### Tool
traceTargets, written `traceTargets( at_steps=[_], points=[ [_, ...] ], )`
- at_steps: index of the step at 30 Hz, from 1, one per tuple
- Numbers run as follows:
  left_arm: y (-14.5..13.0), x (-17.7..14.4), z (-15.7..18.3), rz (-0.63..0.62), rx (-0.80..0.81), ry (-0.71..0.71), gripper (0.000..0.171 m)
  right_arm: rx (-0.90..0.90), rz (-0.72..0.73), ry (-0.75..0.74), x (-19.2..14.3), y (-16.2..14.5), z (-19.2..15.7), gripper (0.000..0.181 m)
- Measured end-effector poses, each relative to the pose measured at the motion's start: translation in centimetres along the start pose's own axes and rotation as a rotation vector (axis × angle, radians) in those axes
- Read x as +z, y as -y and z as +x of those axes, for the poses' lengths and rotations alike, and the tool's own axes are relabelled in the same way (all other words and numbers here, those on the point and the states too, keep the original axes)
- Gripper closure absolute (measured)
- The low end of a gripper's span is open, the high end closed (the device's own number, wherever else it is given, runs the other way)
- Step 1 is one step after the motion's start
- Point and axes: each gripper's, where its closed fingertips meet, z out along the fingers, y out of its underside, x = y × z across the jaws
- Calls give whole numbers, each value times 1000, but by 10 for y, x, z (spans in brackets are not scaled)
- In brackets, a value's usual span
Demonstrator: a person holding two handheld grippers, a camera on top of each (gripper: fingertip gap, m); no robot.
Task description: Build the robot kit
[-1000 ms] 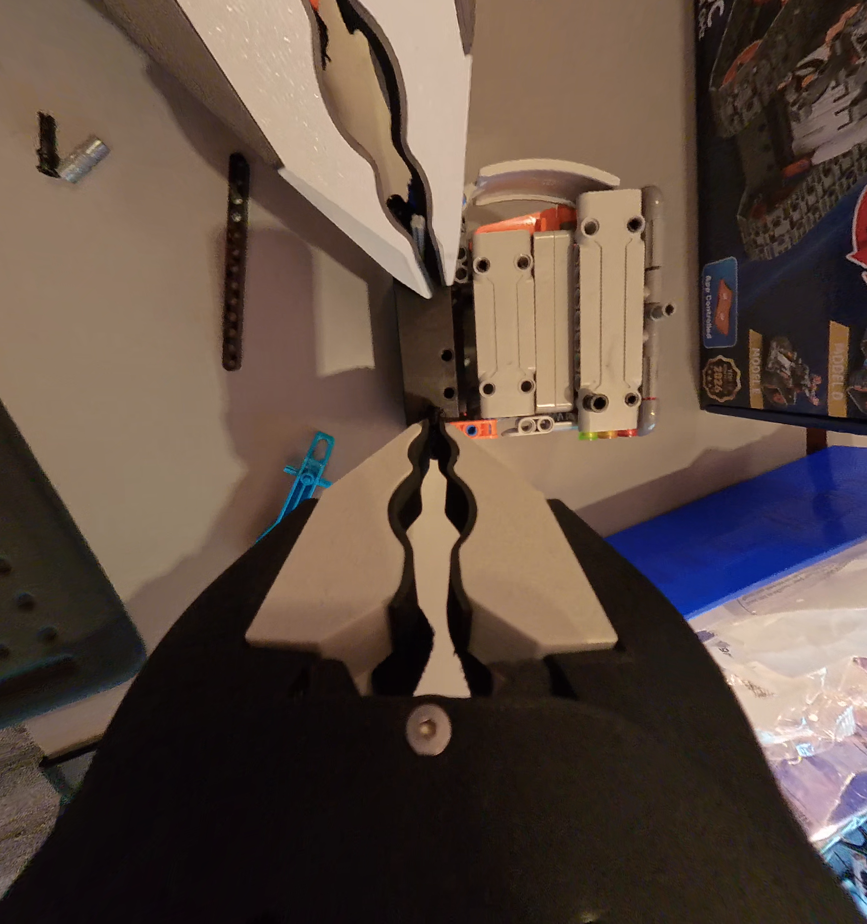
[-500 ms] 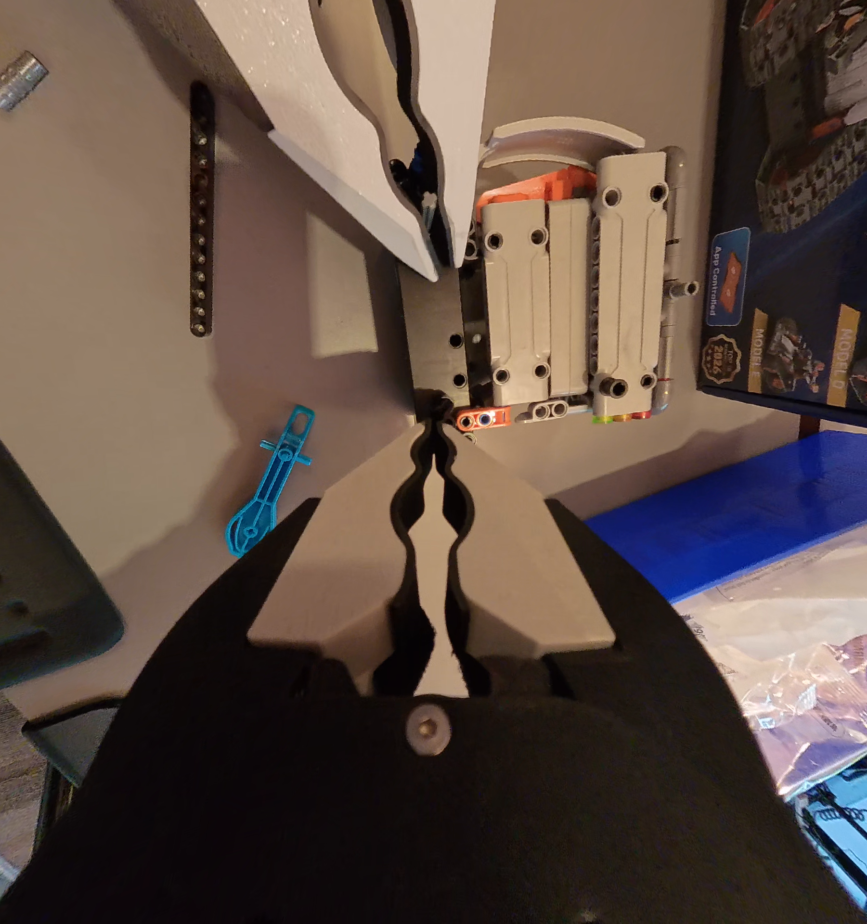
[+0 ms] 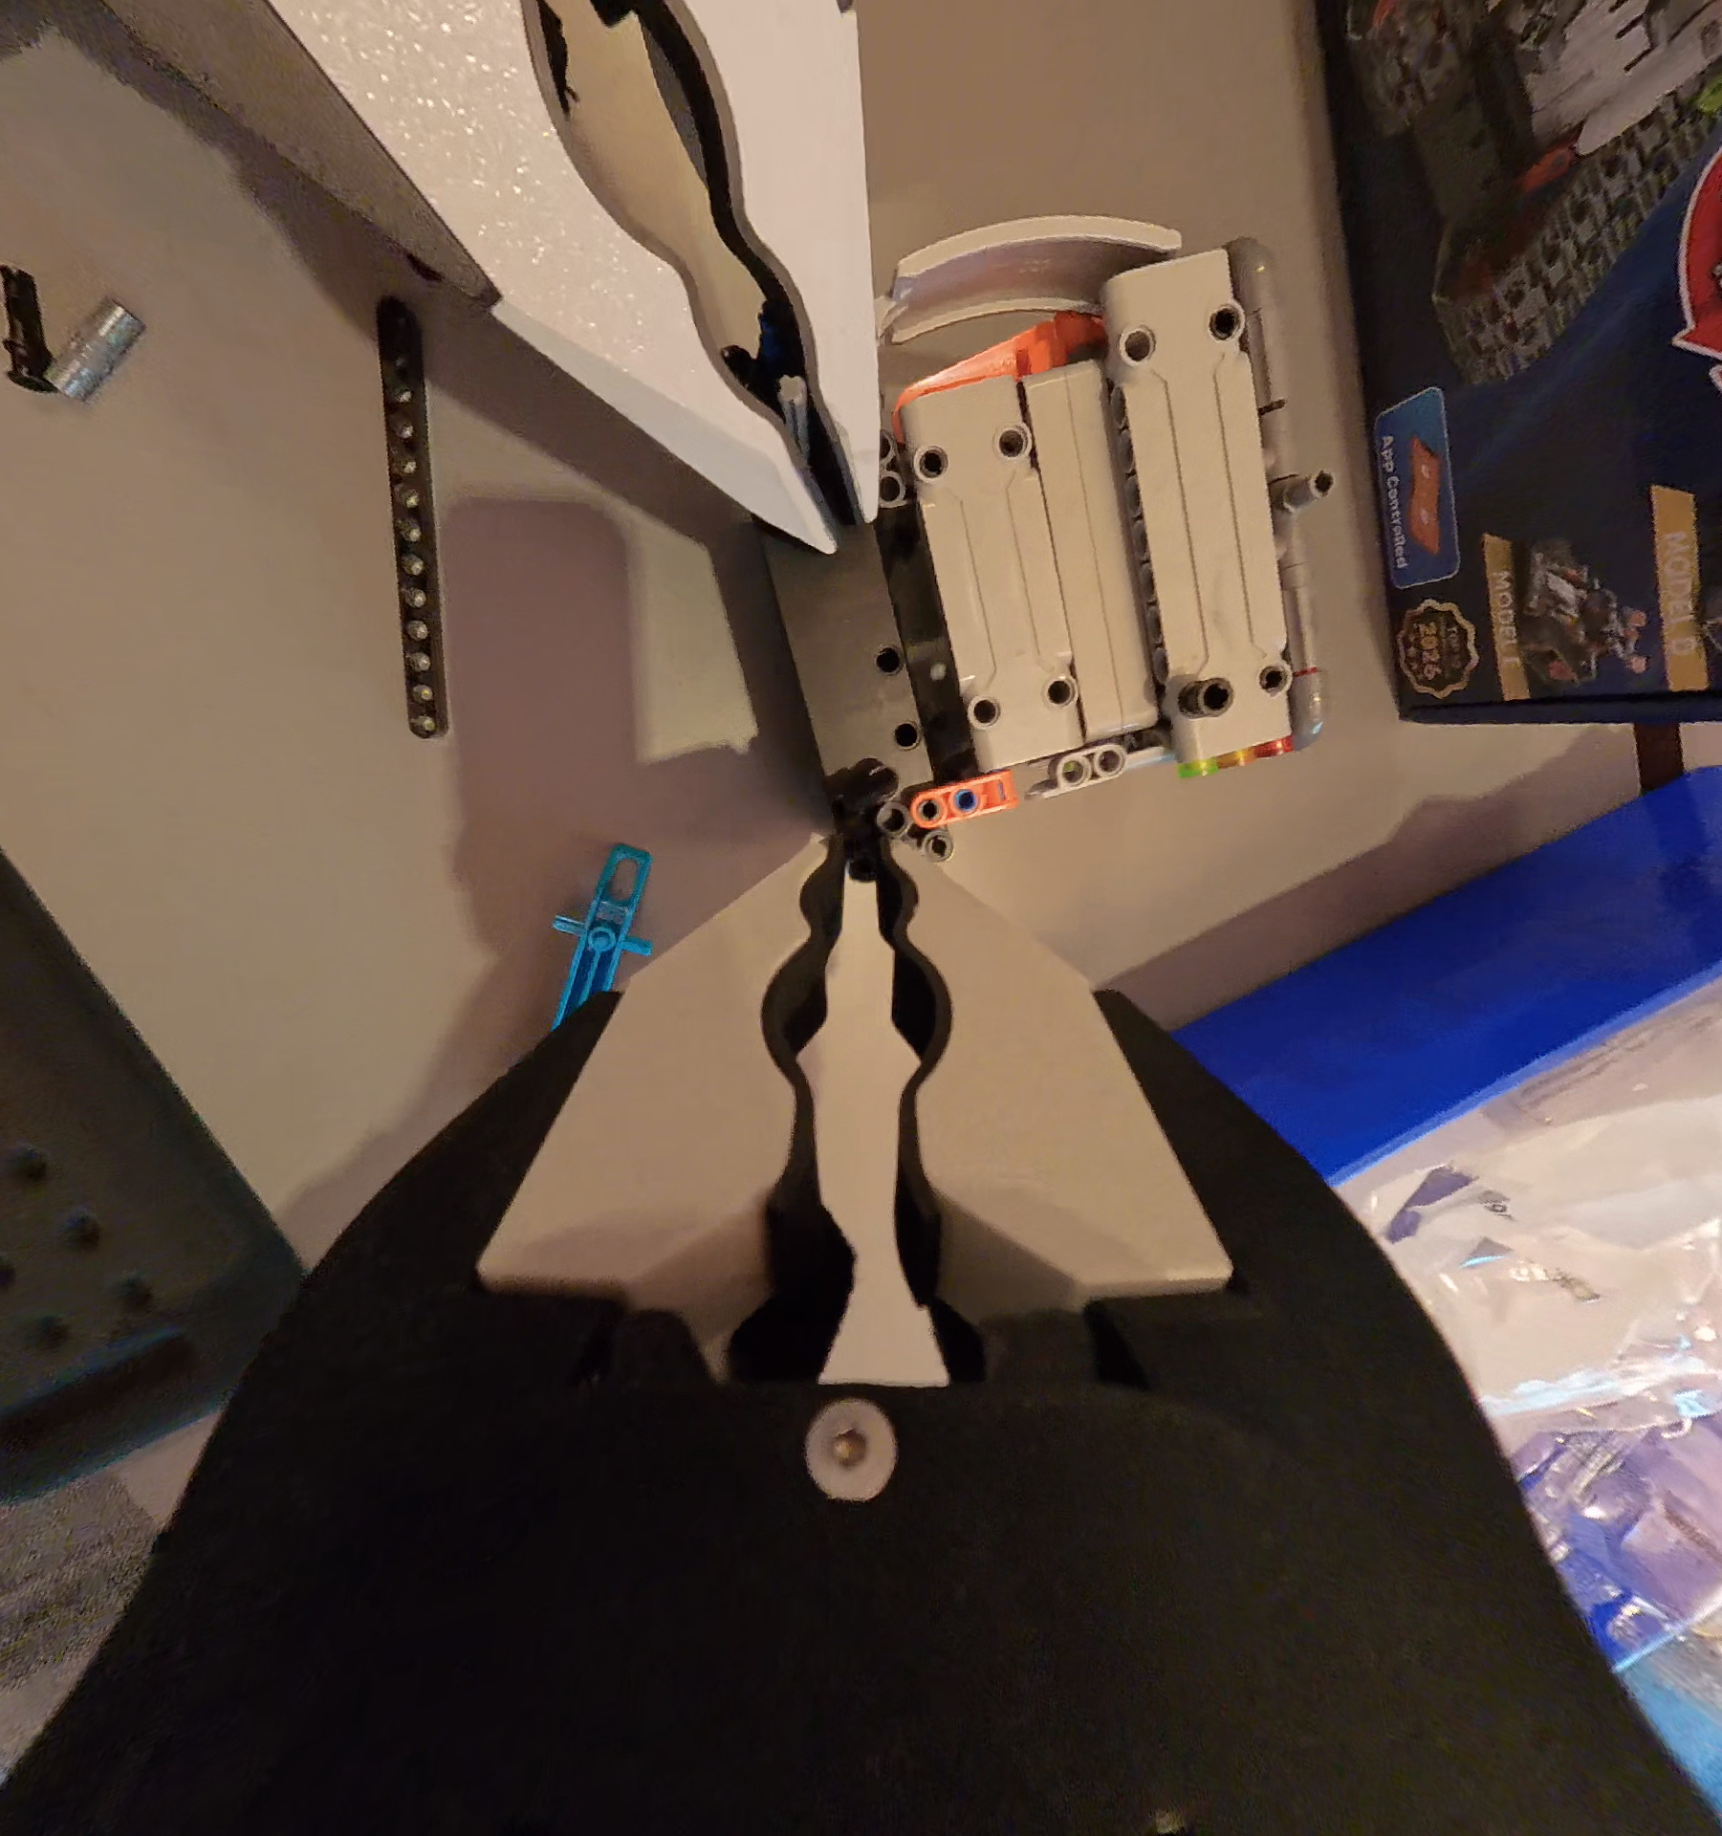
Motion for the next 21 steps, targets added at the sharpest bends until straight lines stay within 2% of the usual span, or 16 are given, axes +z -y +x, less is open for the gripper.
traceTargets(
  at_steps=[6,12,21],
  points=[
    [0,0,0,5,-4,-2,170,17,144,-107,0,12,-4,166],
    [0,0,0,5,-3,-1,170,-41,141,-227,10,8,1,176],
    [0,0,0,3,3,0,170,-103,103,-226,9,9,3,179]
  ],
)
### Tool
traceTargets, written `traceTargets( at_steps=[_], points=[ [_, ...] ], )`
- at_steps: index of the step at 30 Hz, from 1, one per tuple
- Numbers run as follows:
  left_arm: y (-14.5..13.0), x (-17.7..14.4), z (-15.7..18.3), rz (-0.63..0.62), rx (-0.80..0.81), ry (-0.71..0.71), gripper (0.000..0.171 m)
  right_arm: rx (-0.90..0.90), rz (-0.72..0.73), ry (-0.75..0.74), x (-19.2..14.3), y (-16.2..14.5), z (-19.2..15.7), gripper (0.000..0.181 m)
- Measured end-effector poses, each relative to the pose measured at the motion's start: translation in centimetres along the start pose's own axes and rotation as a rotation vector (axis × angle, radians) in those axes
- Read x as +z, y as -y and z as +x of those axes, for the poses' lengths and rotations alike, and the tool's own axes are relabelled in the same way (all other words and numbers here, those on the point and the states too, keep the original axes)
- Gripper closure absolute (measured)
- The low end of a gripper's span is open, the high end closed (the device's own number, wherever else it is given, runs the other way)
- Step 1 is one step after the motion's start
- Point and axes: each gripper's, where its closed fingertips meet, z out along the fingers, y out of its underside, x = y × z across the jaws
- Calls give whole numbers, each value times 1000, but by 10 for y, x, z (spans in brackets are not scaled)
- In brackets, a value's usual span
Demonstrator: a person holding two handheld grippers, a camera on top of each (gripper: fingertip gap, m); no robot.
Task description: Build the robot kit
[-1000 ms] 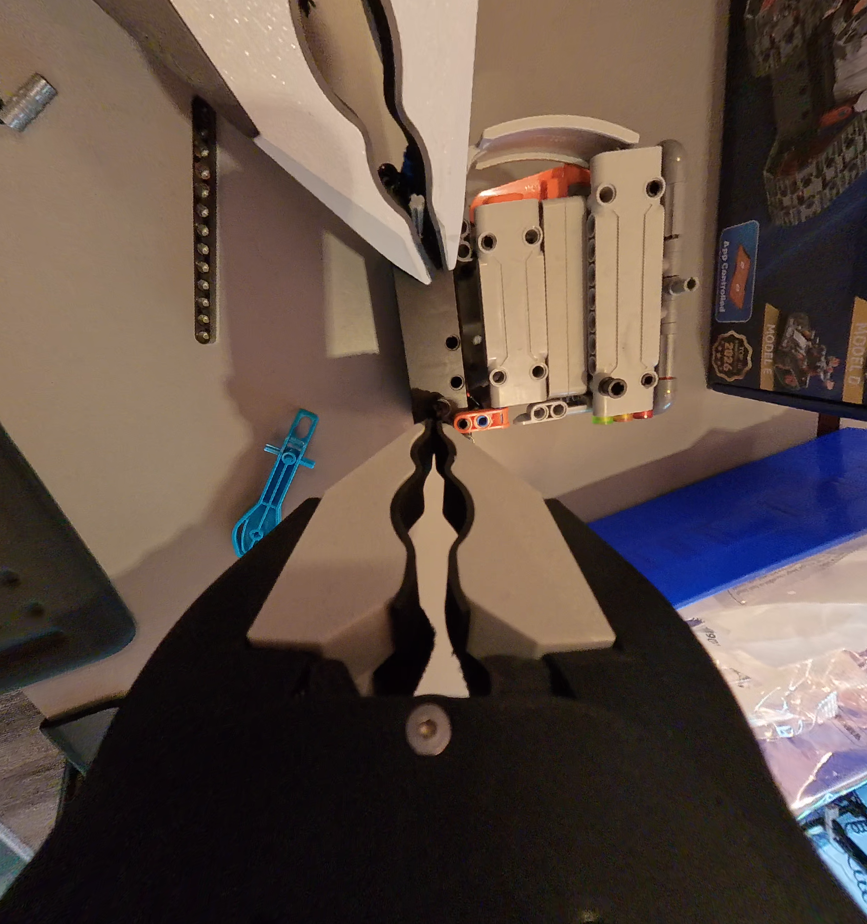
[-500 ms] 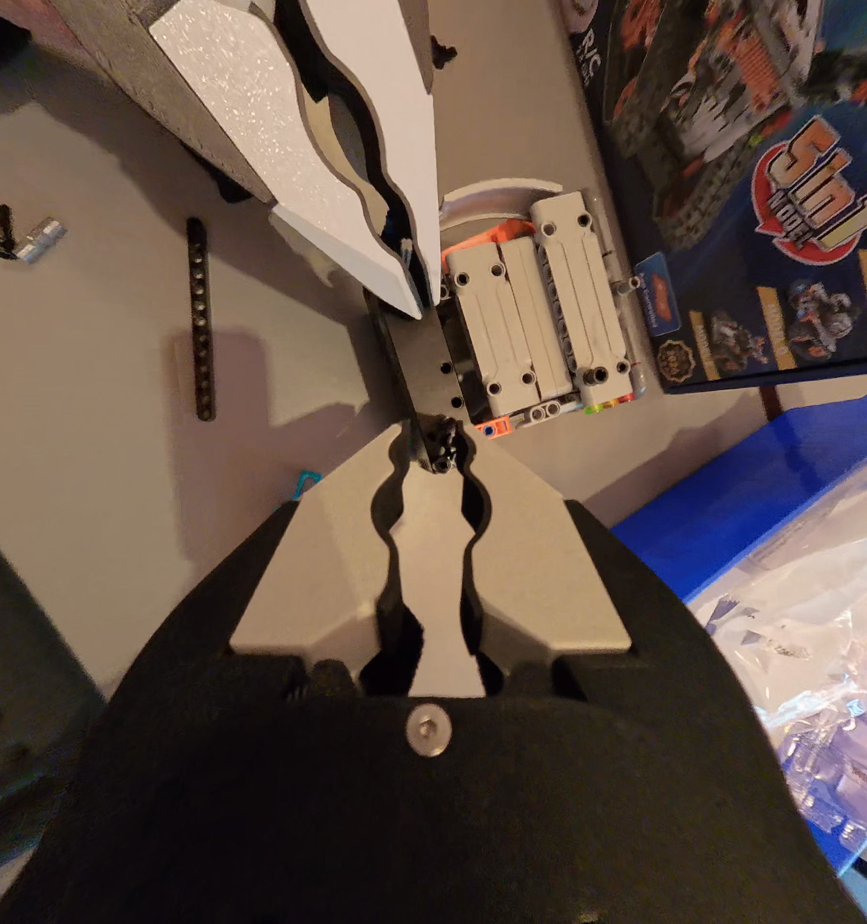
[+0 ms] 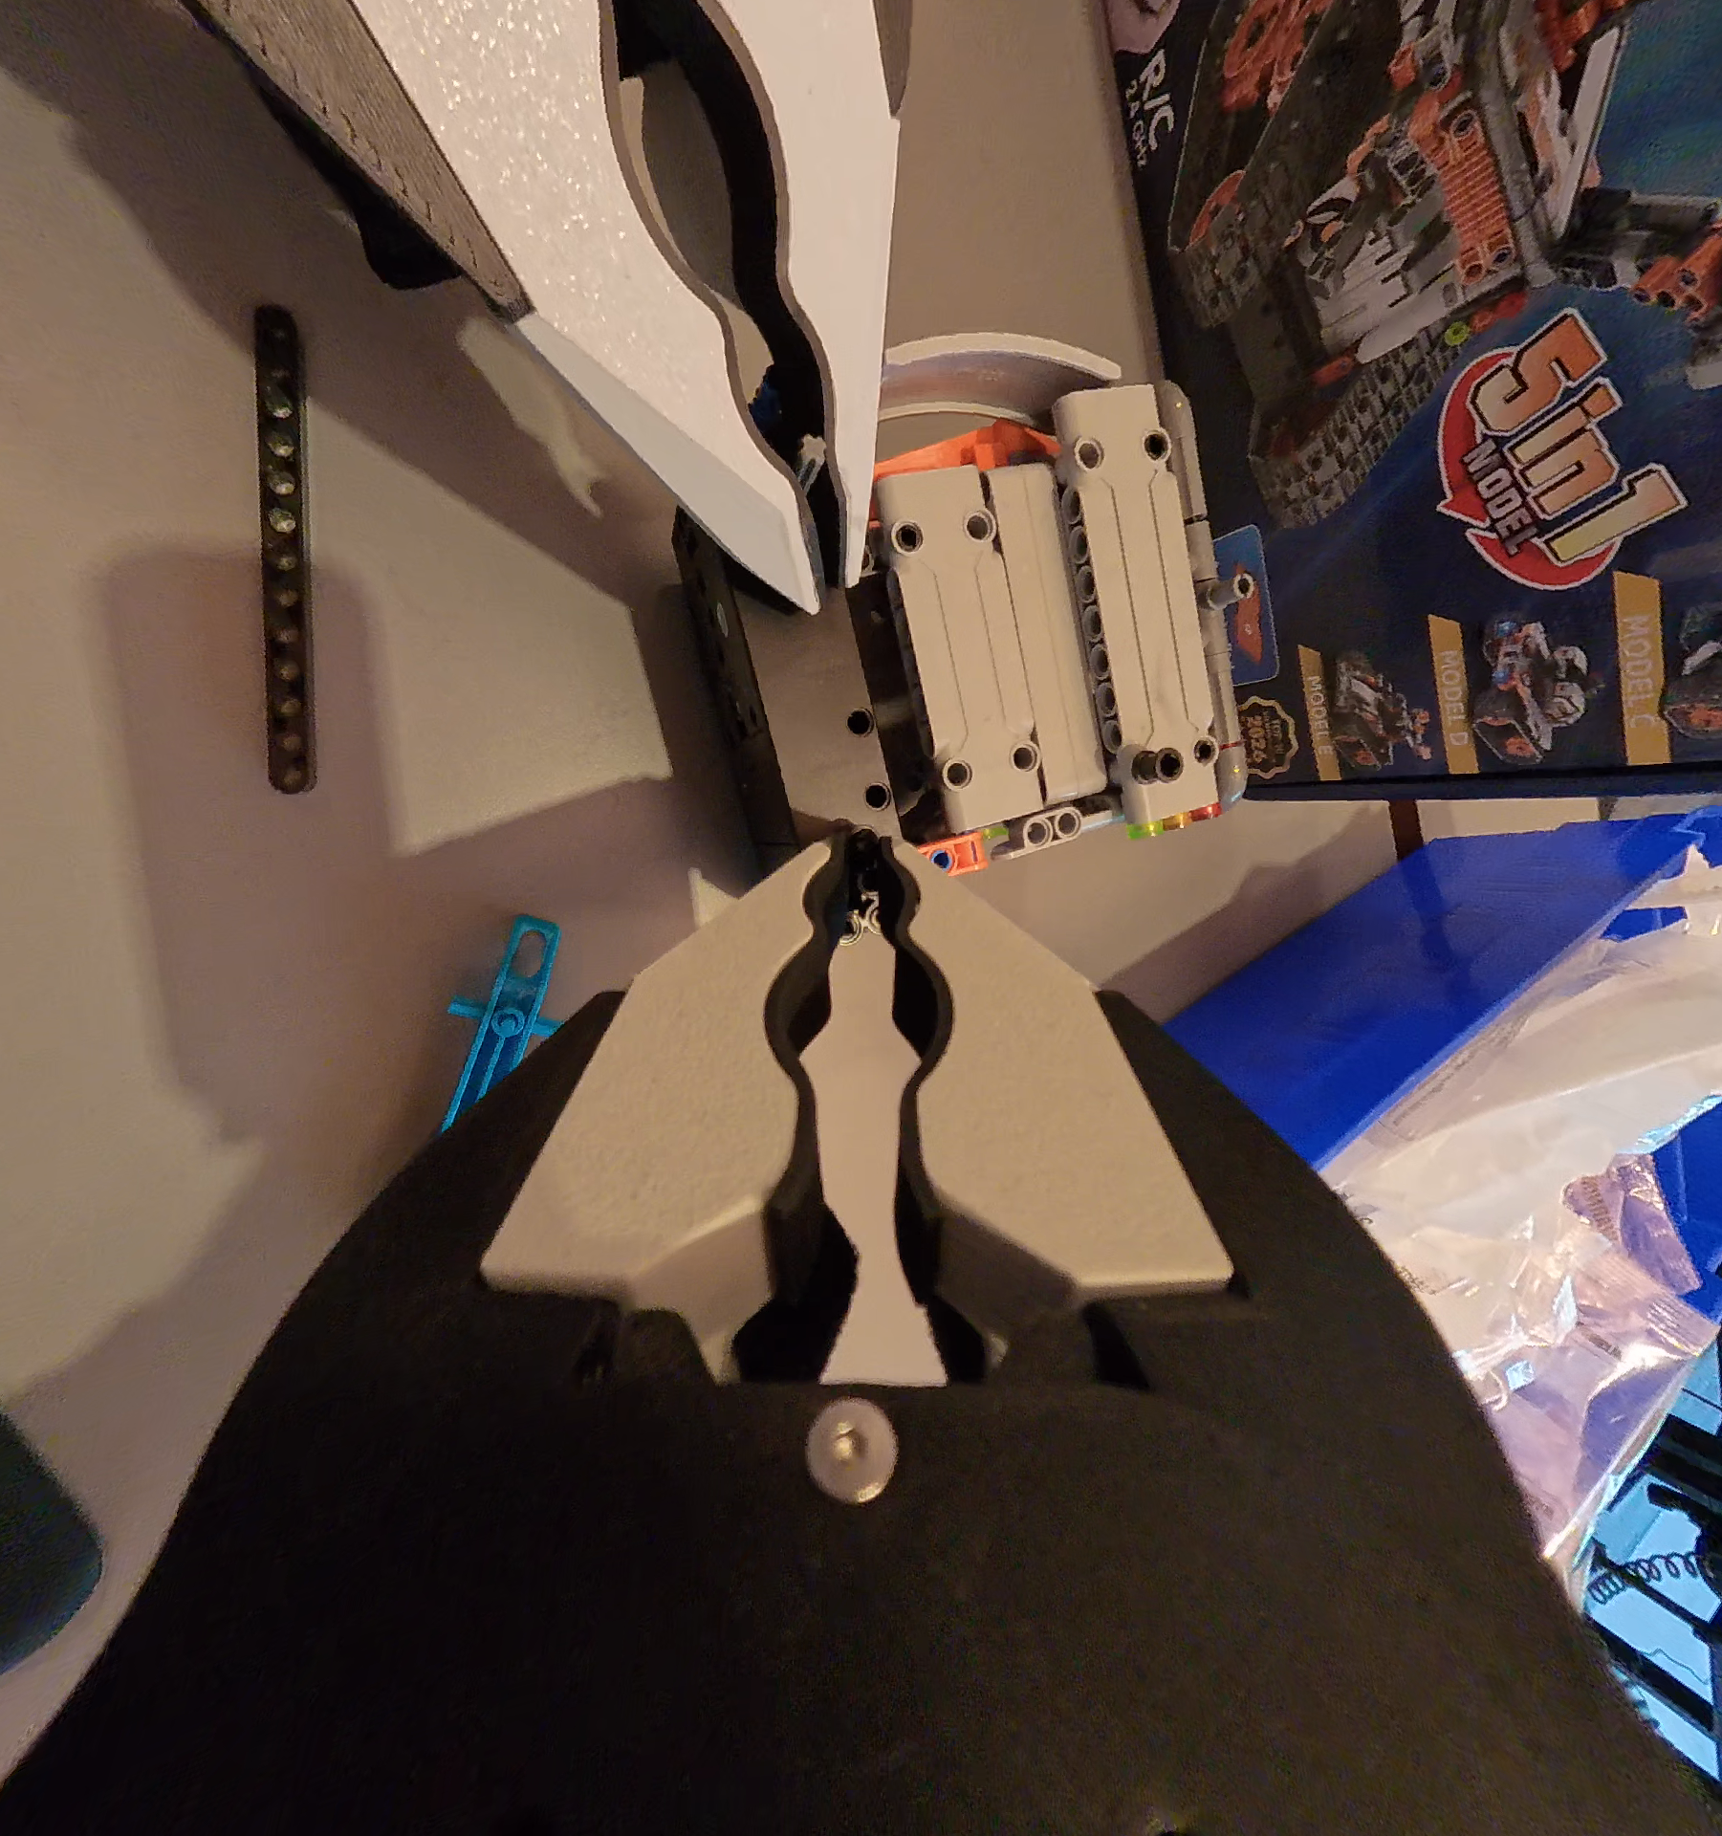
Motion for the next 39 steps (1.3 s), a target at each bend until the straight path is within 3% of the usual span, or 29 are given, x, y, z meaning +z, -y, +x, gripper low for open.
traceTargets(
  at_steps=[8,19,23,29,31,34,39],
  points=[
    [0,0,0,2,4,4,171,-113,-118,83,0,-2,0,180],
    [-2,1,-2,-5,-3,8,171,-247,-267,347,4,-3,-5,181],
    [-2,1,-4,-3,-14,7,171,-251,-287,350,6,-3,-2,180],
    [-4,1,-7,-3,-28,10,171,-143,-217,340,7,-1,0,178],
    [0,1,-6,8,-28,7,171,-111,-170,319,5,4,1,170],
    [1,2,-6,5,-24,6,171,-116,-139,304,4,6,-1,181],
    [1,3,-3,2,-14,5,171,-101,-126,287,0,5,3,181]
  ],
)
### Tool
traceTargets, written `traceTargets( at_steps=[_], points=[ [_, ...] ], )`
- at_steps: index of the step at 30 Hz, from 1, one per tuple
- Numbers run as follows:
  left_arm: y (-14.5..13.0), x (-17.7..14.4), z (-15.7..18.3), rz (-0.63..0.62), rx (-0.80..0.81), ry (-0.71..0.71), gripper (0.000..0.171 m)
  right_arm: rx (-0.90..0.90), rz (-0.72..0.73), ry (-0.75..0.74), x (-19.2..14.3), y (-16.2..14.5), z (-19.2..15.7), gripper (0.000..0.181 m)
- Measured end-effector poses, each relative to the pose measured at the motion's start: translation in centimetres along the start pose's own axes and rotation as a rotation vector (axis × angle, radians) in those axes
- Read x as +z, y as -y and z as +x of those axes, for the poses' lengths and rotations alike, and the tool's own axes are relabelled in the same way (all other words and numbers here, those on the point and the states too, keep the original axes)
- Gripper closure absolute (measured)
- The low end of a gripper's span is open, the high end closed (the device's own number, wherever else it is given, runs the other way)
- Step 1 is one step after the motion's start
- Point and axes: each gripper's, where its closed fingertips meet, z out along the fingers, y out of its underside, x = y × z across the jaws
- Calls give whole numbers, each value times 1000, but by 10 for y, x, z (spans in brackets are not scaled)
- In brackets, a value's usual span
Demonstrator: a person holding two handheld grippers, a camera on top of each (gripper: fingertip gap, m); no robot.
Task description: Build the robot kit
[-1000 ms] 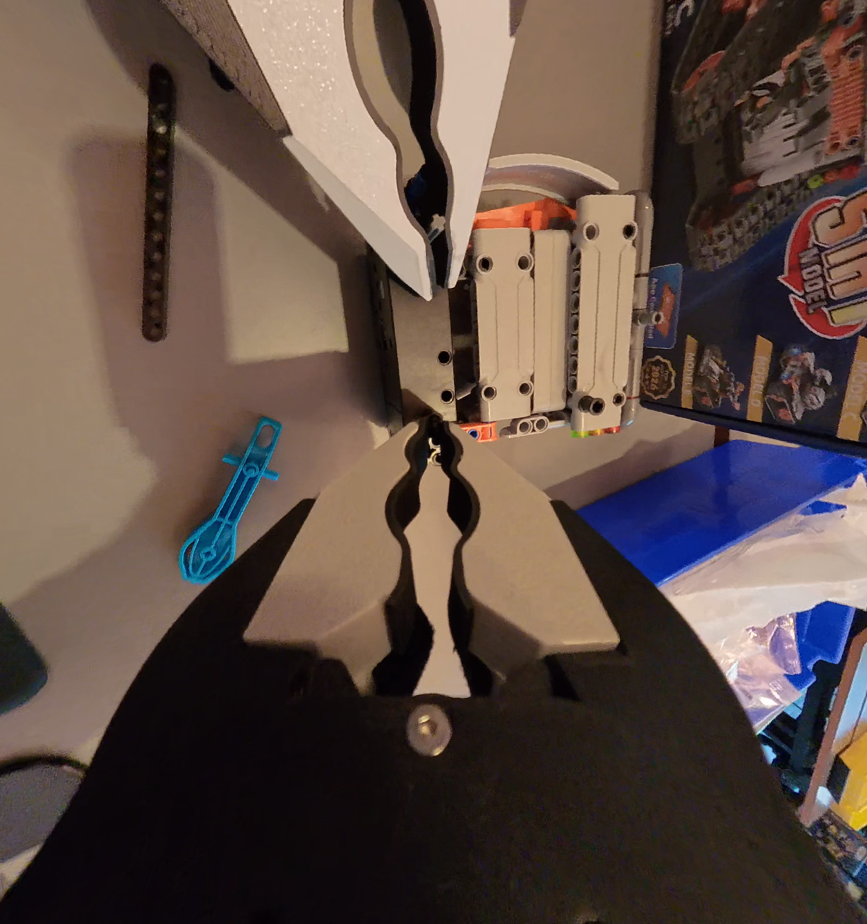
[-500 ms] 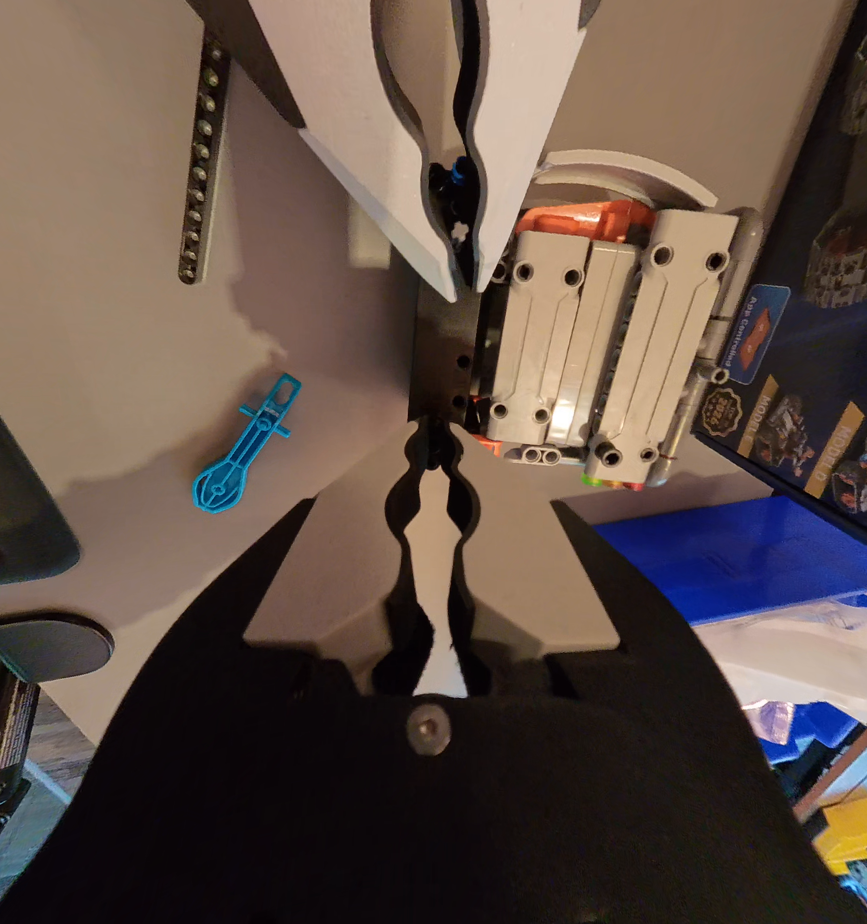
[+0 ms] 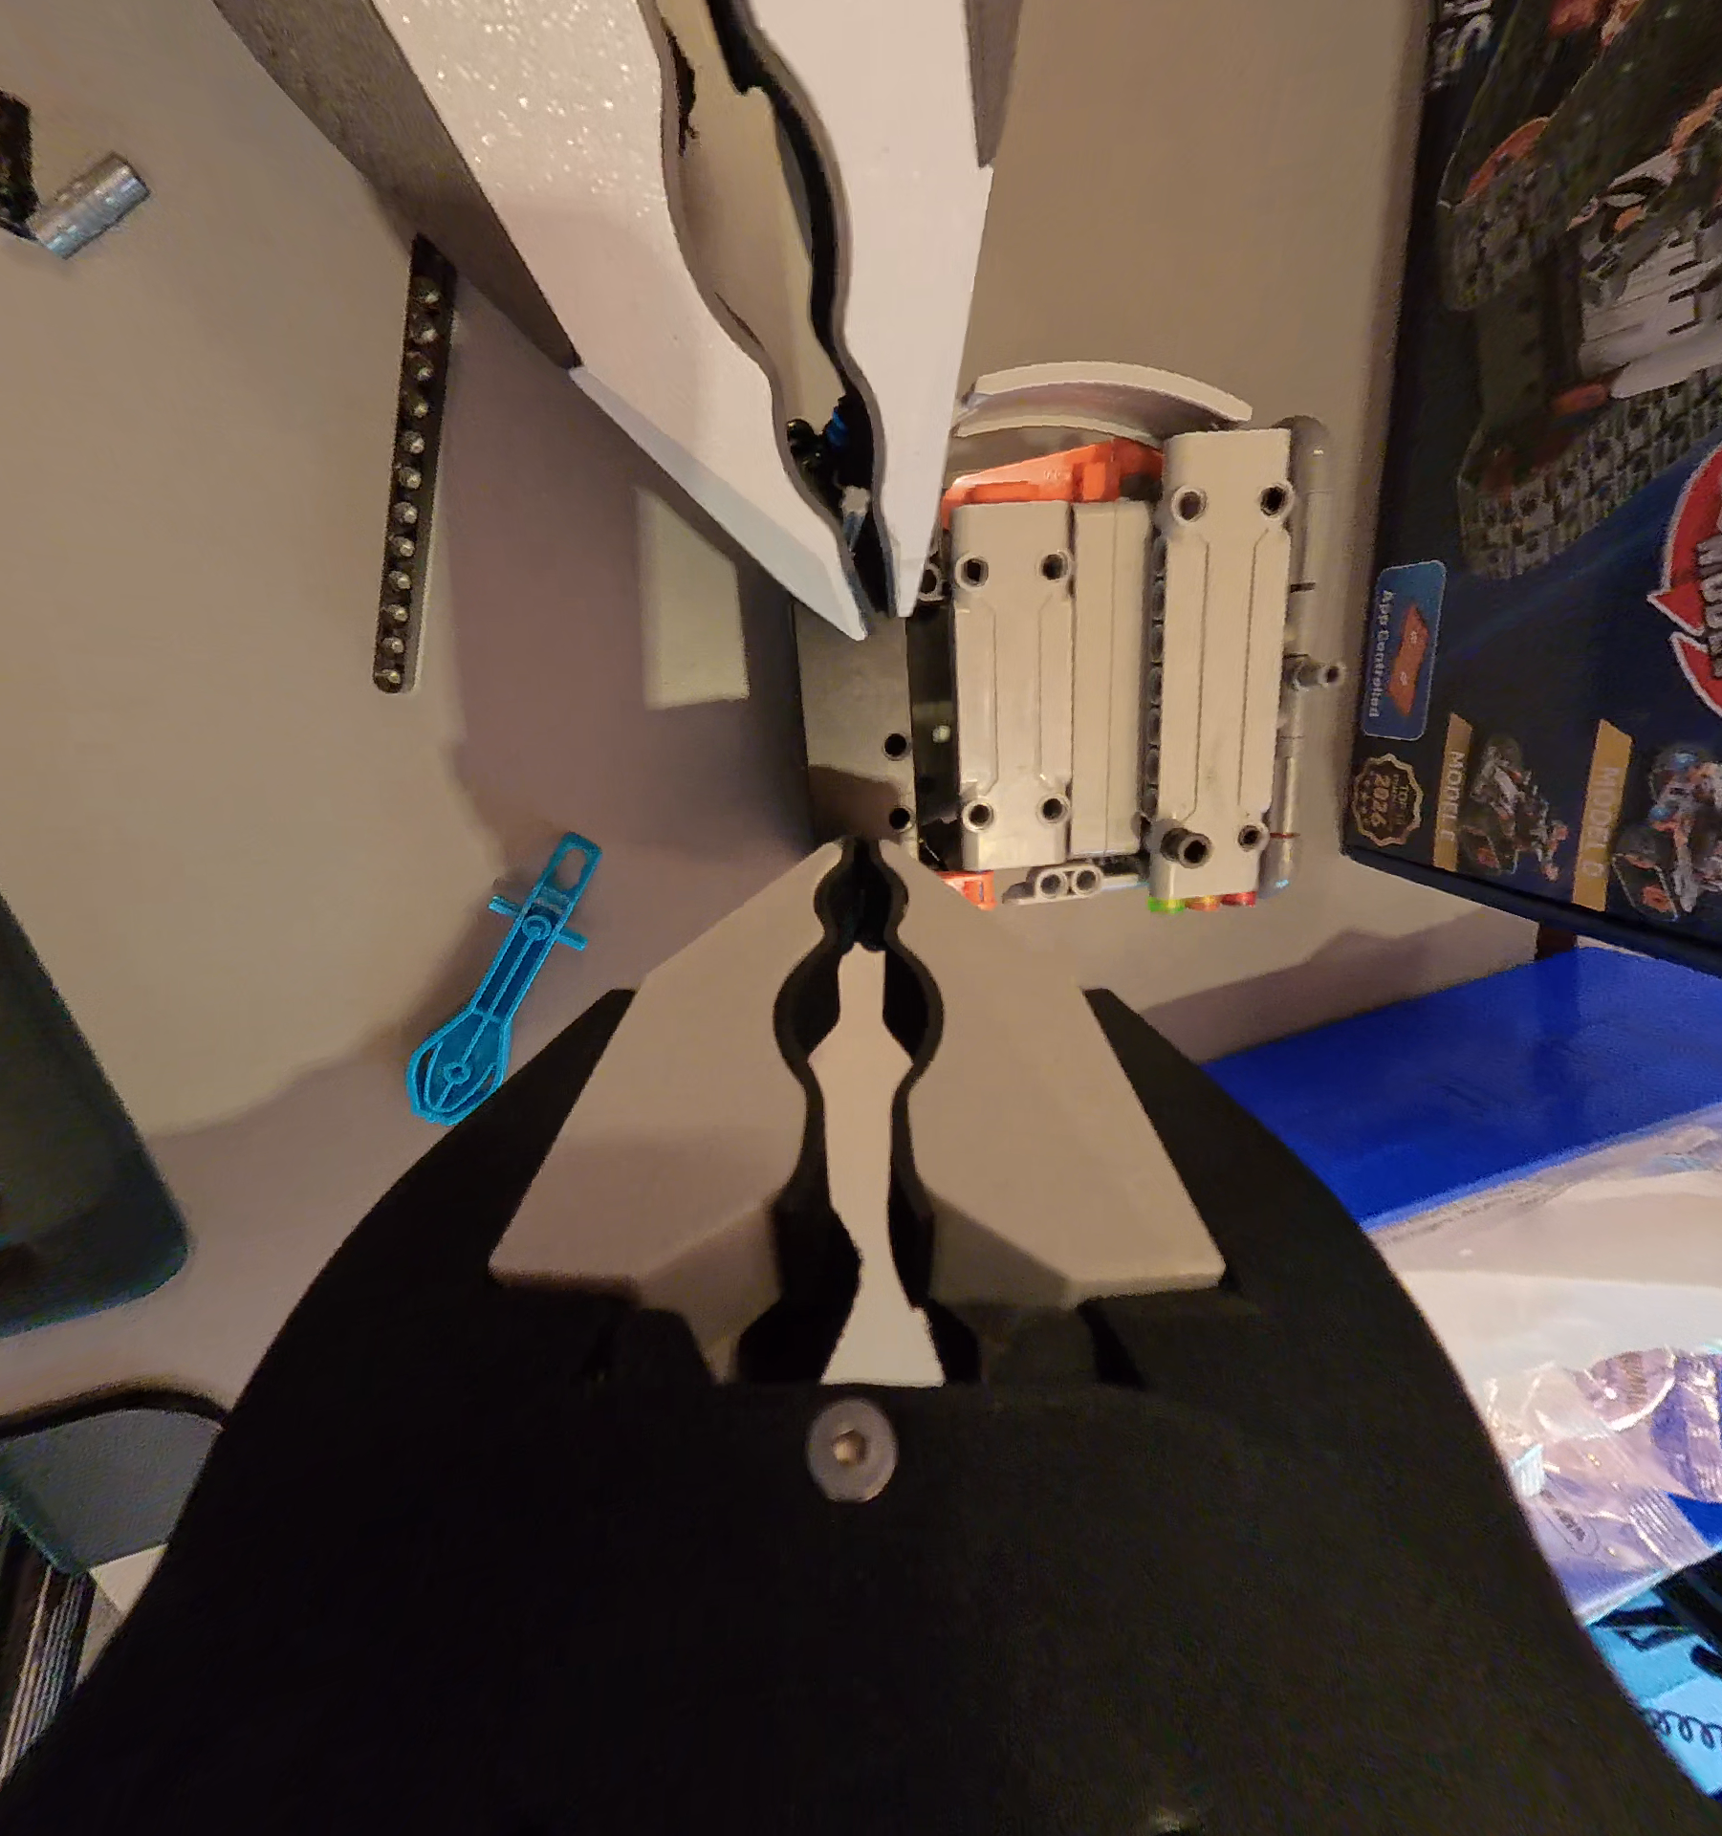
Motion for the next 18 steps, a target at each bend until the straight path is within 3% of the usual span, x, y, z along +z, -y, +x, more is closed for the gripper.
traceTargets(
  at_steps=[18],
  points=[
    [0,1,0,-4,3,-4,171,47,24,39,3,-3,4,181]
  ],
)
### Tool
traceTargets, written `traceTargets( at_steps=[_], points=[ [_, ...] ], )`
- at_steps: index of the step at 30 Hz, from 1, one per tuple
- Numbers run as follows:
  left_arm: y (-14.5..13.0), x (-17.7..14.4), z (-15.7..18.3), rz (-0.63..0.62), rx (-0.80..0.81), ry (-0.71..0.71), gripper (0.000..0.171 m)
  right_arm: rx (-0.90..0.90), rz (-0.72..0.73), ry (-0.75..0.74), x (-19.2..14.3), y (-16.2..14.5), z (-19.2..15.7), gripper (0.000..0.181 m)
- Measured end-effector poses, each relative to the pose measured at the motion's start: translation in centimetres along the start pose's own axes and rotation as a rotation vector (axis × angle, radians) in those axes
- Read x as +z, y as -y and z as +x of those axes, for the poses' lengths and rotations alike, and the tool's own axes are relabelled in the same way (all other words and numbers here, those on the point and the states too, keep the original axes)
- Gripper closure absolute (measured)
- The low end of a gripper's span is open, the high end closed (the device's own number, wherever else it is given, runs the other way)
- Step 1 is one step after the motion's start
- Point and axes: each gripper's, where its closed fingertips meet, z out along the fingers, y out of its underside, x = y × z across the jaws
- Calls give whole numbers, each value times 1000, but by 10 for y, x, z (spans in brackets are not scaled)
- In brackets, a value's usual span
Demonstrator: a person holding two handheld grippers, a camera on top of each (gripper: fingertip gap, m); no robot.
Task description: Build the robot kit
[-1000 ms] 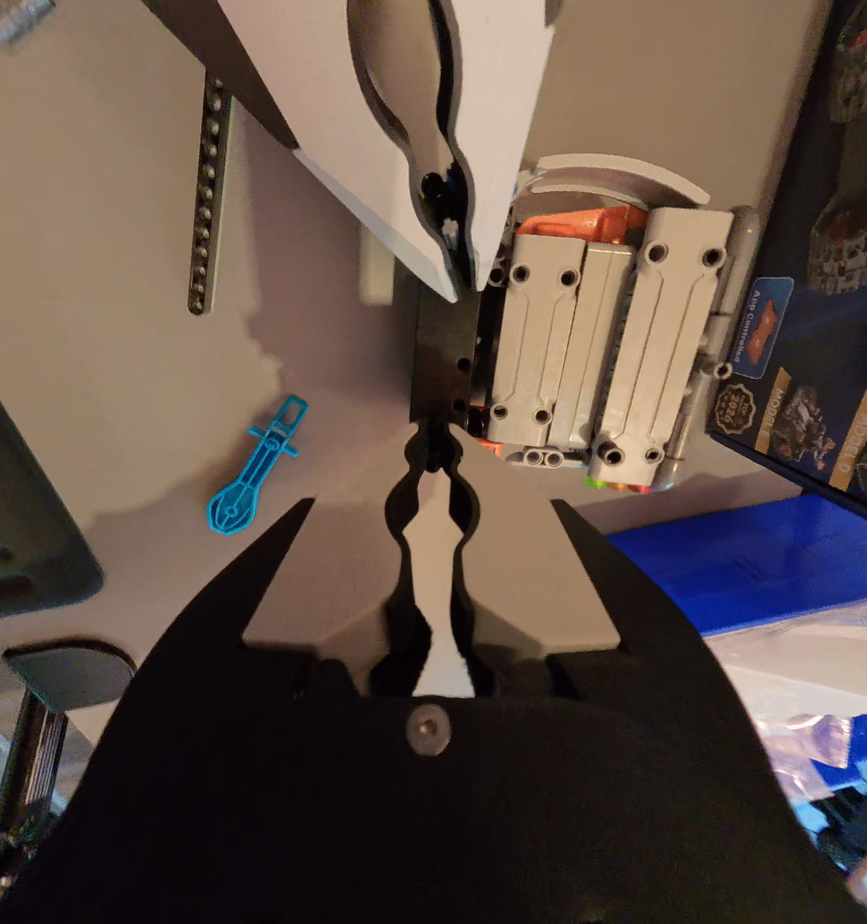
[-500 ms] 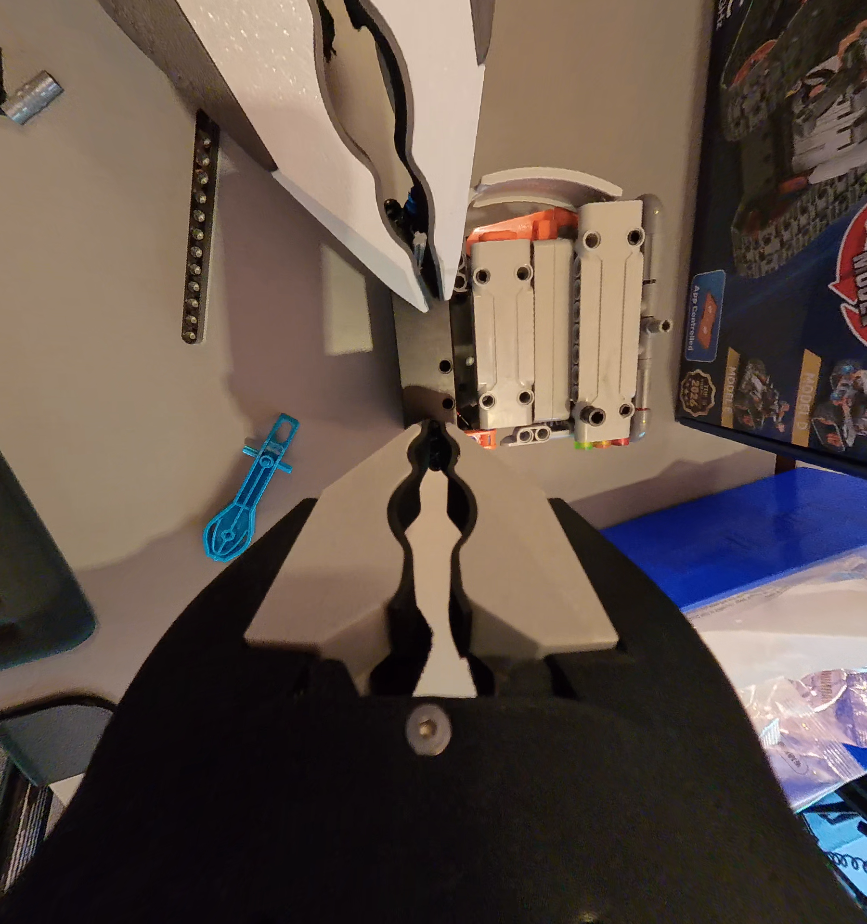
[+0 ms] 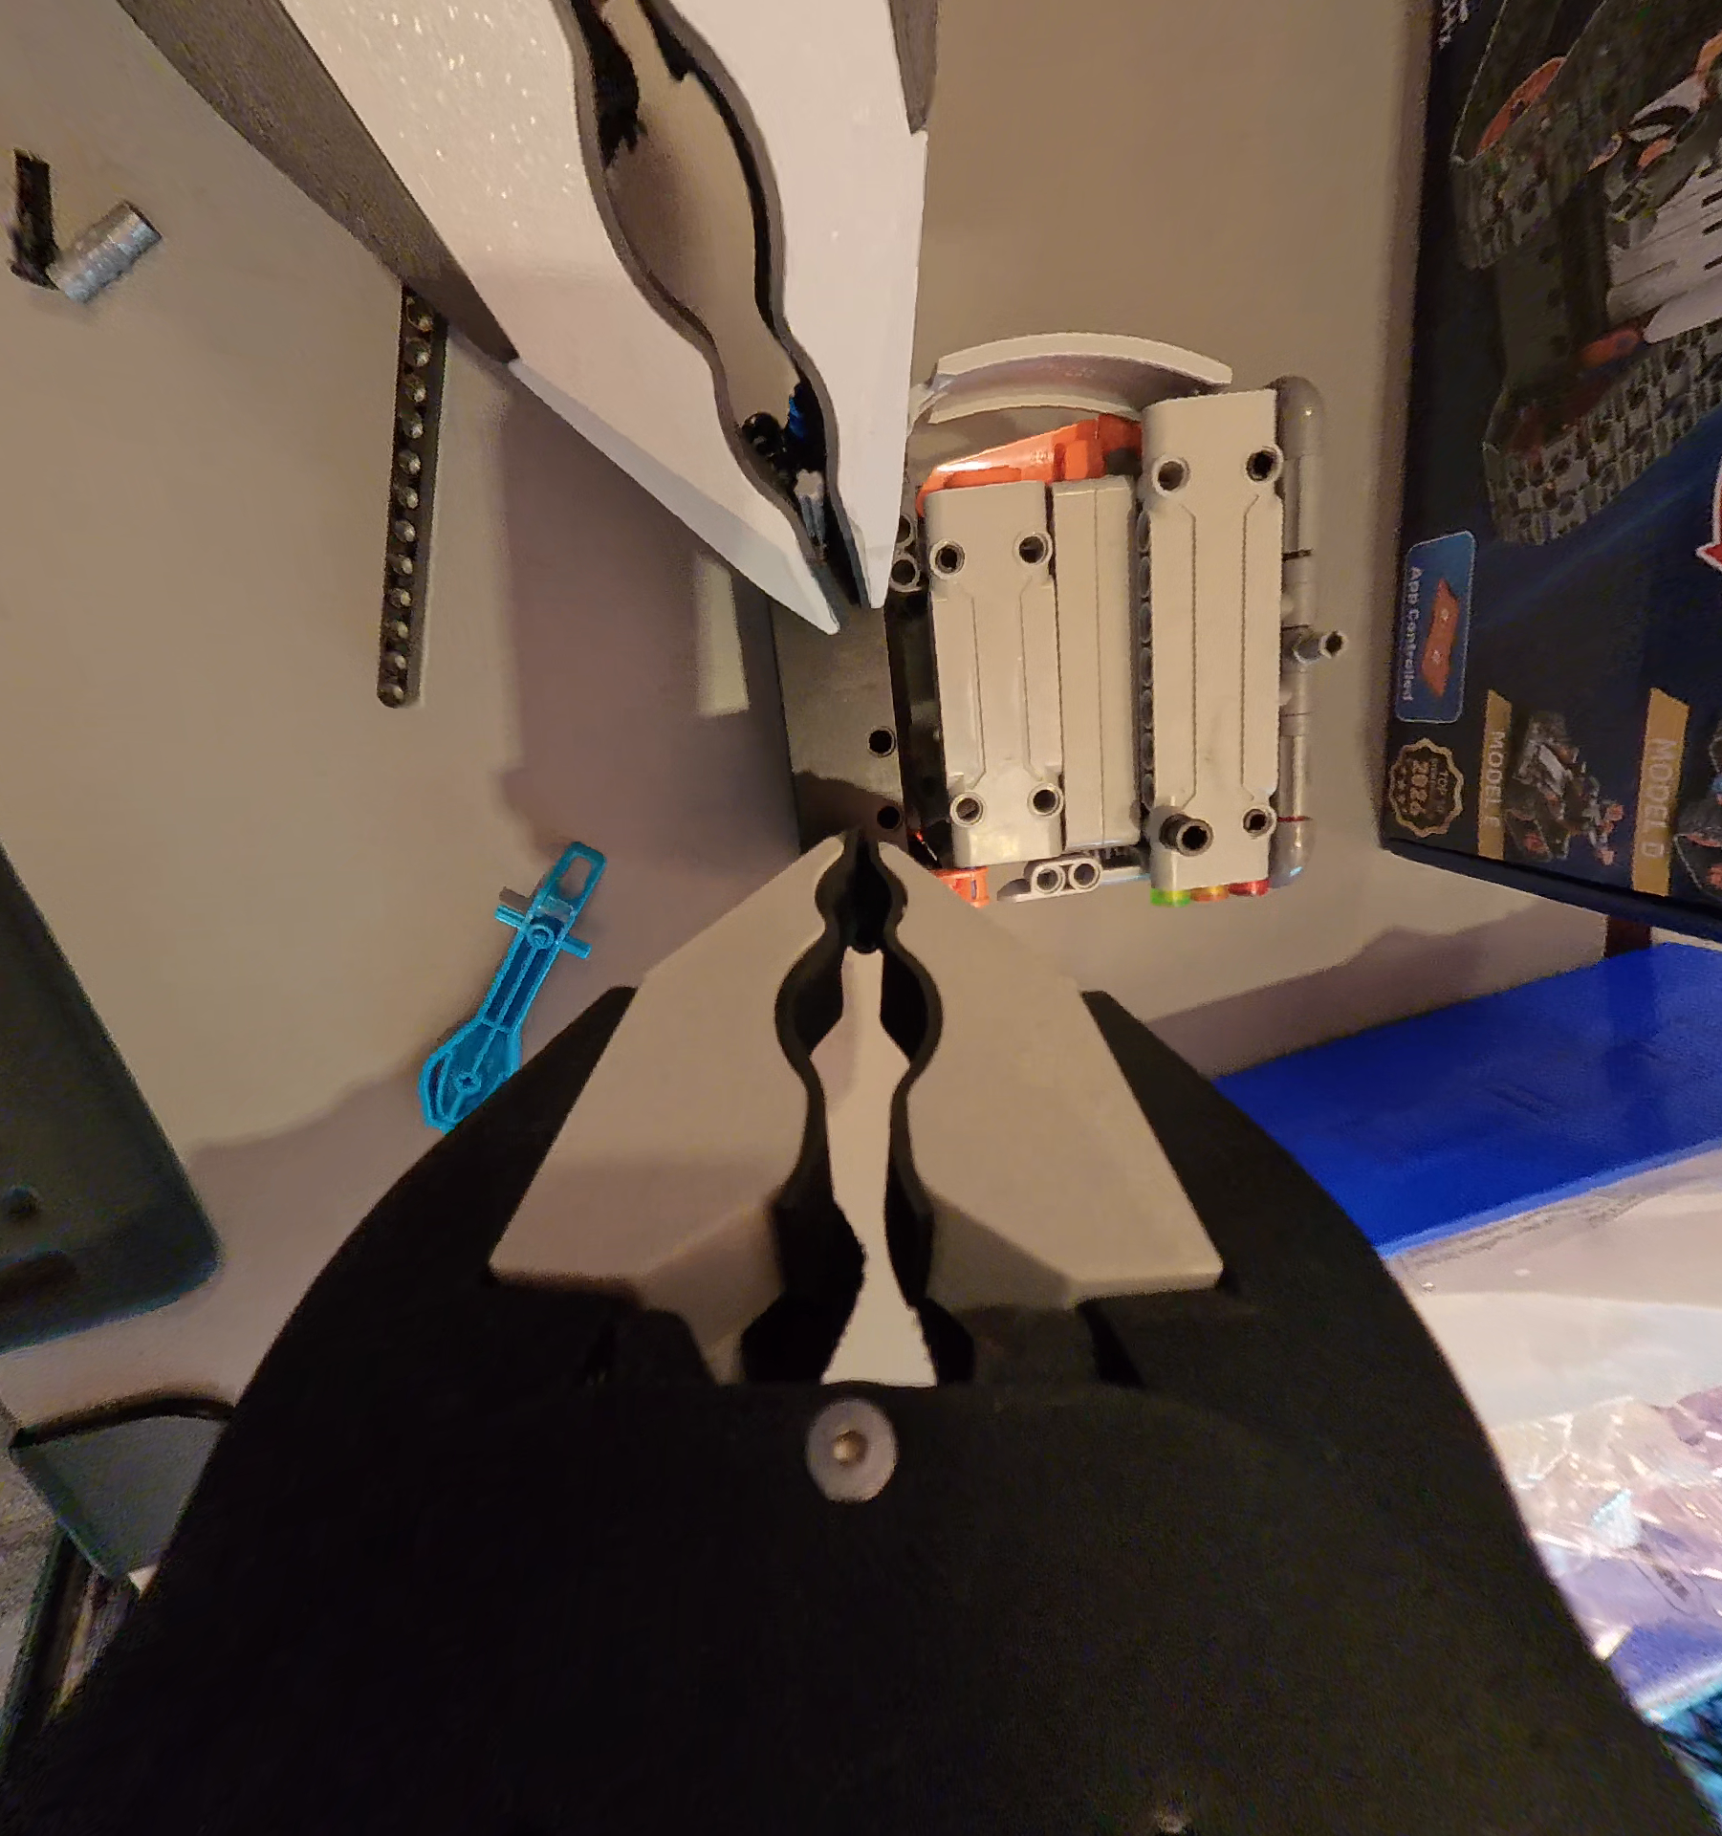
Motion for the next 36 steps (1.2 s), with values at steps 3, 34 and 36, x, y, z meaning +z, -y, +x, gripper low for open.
traceTargets(
  at_steps=[3,34,36],
  points=[
    [0,-1,-1,1,-4,-5,171,73,73,-11,-13,3,6,181],
    [21,-136,17,-8,-15,108,141,-3,315,-44,-41,76,-47,177],
    [3,-184,12,-68,-41,185,142,-22,369,3,-35,96,-63,178]
  ],
)
